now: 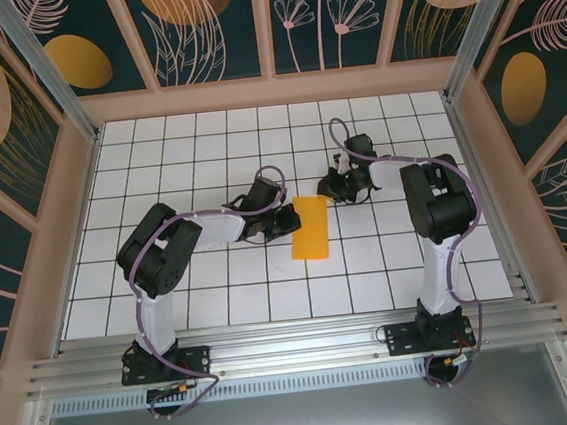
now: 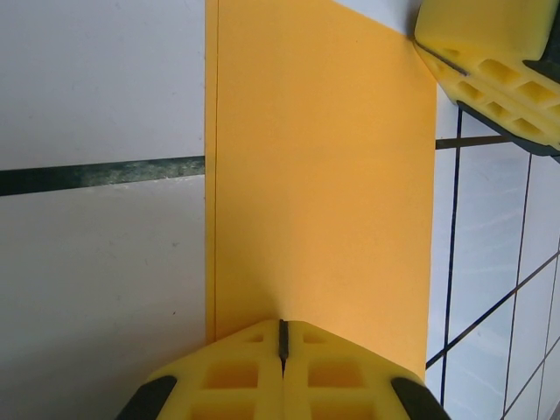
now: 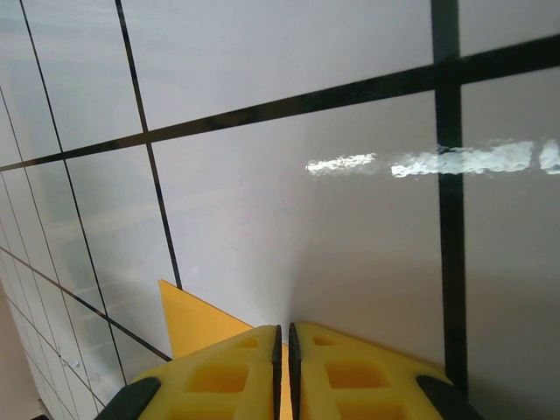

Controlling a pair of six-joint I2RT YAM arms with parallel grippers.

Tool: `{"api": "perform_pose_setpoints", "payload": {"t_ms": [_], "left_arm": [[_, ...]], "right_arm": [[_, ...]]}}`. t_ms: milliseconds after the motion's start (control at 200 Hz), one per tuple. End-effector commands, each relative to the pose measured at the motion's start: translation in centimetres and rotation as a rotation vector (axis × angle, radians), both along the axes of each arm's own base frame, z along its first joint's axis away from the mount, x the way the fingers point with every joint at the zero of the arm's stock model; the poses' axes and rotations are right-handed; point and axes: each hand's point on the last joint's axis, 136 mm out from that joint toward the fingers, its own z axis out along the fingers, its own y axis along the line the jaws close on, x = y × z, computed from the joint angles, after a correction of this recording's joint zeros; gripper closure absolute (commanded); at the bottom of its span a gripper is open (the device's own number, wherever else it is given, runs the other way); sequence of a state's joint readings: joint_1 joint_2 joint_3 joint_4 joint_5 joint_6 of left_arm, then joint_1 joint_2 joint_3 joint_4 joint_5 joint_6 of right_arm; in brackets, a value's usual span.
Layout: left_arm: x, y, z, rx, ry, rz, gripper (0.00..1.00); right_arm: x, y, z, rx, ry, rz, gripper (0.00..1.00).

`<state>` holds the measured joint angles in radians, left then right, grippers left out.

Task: Fold a paper plane with a square sheet of paper (pick it up from the middle)
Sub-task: Fold the square sheet of paper in half at the center of the table.

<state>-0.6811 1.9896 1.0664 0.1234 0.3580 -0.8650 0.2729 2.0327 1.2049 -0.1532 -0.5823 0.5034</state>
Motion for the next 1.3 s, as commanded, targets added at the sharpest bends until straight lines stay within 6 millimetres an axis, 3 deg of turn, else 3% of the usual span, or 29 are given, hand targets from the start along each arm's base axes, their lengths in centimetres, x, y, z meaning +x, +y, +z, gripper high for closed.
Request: {"api": "perform_pose_setpoints", "payload": {"t_ms": [0,135,255,430,555,651,701,831,941,1121,1296], "left_arm": [[-2.4,2.8,-4.5,0.156,0.1,0.009,1.0],[-2.1,2.5,-3.9,0.141,0.087,0.007,1.0],[-1.8,2.2,-3.2,0.126,0.073,0.008,1.0],[-0.8,0.8,-0.5,0.054,0.028,0.002,1.0],[0.0,0.2,2.4,0.01,-0.031,0.006,0.89],[0.5,0.4,4.7,-0.008,-0.085,0.025,0.8],[0.7,0.9,5.5,-0.009,-0.111,0.051,0.68],[1.0,2.5,6.6,-0.006,-0.167,0.139,0.57],[0.3,3.5,5.3,0.007,-0.139,0.162,0.5],[0.0,2.3,4.5,-0.055,-0.079,0.132,0.48],[0.1,2.2,4.0,-0.063,-0.06,0.137,0.47]], "right_arm": [[0.4,-0.7,-0.4,-0.051,0.017,-0.021,0.84],[2.1,-2.7,1.7,-0.179,-0.071,-0.059,0.82],[1.7,-2.9,4.4,-0.148,-0.142,-0.057,0.8],[-1.4,-3.1,6.0,-0.101,-0.181,-0.066,0.72],[-4.0,-3.0,6.7,-0.051,-0.211,-0.072,0.63],[-5.6,-3.2,7.3,-0.047,-0.221,-0.089,0.62],[-6.6,-3.0,7.1,-0.029,-0.212,-0.086,0.6],[-9.1,-2.1,5.9,-0.024,-0.162,-0.043,0.56],[-10.3,-1.1,5.1,-0.019,-0.135,-0.02,0.54],[-11.0,1.0,4.3,0.021,-0.099,0.024,0.54],[-10.9,1.1,3.4,-0.001,-0.083,0.014,0.55]]}}
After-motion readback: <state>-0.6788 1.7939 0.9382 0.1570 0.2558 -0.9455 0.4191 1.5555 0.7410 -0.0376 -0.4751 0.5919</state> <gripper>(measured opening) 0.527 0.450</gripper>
